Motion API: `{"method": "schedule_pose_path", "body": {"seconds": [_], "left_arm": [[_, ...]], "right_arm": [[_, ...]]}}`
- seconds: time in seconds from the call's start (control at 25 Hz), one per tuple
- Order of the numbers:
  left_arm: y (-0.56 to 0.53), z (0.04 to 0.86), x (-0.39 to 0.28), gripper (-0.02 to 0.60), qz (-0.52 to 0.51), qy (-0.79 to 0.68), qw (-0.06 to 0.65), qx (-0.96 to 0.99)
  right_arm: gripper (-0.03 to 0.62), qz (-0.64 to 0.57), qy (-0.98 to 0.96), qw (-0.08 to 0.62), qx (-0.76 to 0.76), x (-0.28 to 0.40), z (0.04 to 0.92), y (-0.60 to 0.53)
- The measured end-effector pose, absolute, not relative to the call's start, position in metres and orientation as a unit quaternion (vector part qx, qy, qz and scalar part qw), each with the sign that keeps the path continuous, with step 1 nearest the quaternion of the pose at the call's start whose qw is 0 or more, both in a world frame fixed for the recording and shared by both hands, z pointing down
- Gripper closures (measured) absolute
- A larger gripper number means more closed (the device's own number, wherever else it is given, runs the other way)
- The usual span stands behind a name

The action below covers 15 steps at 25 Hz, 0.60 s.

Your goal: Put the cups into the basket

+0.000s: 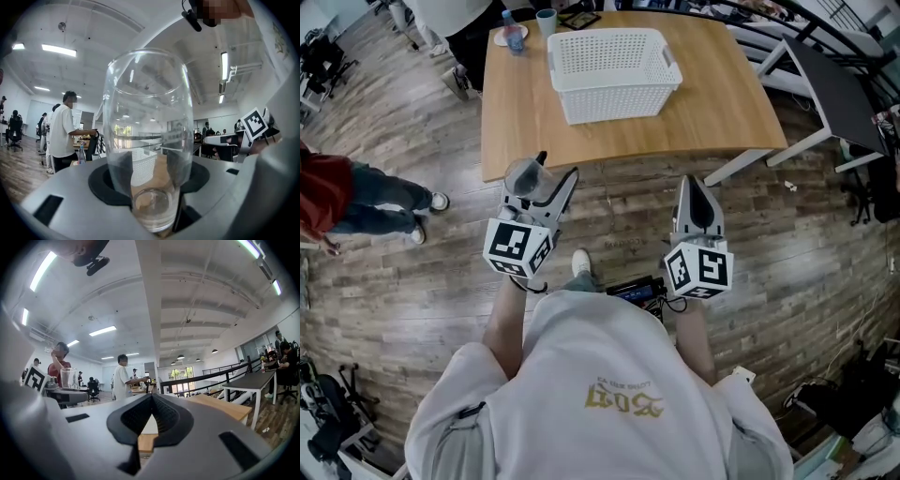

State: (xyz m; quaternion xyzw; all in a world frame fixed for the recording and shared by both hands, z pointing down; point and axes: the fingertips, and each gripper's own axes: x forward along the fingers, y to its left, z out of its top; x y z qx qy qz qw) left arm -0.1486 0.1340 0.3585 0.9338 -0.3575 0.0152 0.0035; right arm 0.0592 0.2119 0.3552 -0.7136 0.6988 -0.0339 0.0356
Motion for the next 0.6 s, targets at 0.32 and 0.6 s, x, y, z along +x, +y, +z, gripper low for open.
{"method": "schedule_pose_path", "body": {"seconds": [0.32, 0.6], "left_arm": [[0.085, 0.36, -0.149, 0.325, 0.015, -0.35, 0.011, 0.937], [0.06, 0.361, -0.145, 0.325, 0.027, -0.337, 0.01, 0.941]], "right_arm": [[0.585, -0.044, 0.691, 0.029, -0.721, 0.057, 0.362, 0.165], [0.585, -0.051, 0.687, 0.031, -0.725, 0.058, 0.365, 0.145]]}}
